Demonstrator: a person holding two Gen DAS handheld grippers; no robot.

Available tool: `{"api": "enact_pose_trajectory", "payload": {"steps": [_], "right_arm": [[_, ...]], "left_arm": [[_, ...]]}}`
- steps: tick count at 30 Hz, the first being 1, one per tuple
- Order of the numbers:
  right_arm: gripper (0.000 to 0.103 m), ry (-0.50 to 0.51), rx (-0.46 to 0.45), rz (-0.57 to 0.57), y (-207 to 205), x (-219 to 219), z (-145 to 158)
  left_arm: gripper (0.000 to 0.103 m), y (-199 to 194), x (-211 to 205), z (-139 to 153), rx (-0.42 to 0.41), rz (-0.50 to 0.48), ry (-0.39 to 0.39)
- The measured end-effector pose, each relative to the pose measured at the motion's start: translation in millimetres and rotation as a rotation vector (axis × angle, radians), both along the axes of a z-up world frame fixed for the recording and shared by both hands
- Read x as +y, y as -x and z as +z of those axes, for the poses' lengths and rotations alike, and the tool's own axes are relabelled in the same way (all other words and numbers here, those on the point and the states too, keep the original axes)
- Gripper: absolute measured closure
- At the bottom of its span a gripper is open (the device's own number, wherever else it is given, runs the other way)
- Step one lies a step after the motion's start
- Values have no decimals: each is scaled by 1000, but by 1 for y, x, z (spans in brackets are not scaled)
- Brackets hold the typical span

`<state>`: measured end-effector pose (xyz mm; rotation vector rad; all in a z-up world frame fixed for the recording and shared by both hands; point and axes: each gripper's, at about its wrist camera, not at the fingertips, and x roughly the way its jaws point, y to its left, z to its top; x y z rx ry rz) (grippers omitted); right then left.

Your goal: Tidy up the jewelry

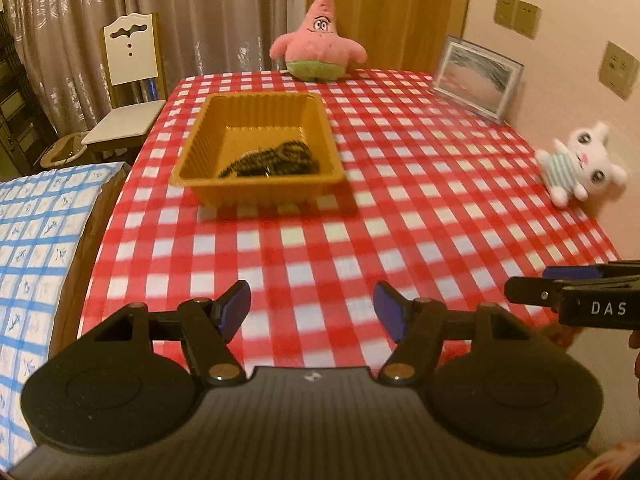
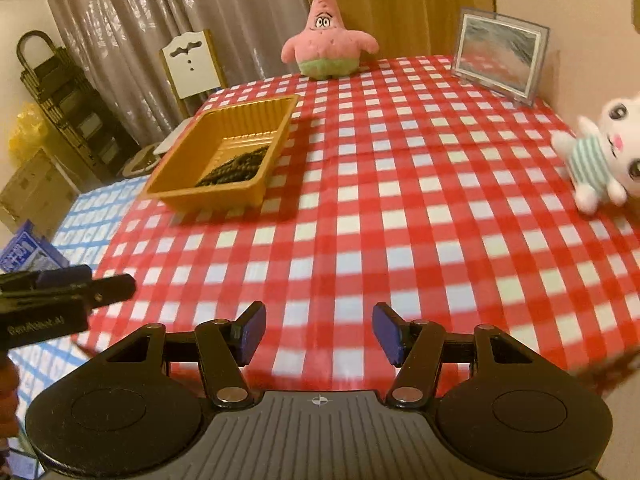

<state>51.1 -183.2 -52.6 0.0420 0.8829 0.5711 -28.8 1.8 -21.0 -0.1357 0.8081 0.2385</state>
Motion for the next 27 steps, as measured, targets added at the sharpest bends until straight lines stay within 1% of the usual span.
{"api": "enact_pose_trajectory", "payload": {"steps": [5, 9, 12, 19, 27], "right_arm": [[44, -15, 0, 9, 31, -15, 6], [44, -29, -6, 18, 54, -21, 12], [44, -38, -22, 24, 68, -22, 17], [44, -34, -37, 11, 84, -18, 23], [44, -25, -37, 4, 97, -10, 26]], "left_arm": [[37, 33, -23, 7, 4, -14, 3], [37, 50, -33, 14, -6, -23, -9], [37, 59, -37, 19, -22, -35, -2], [37, 71, -38, 25, -37, -83, 12], [37, 80, -35, 27, -40, -107, 20]]}}
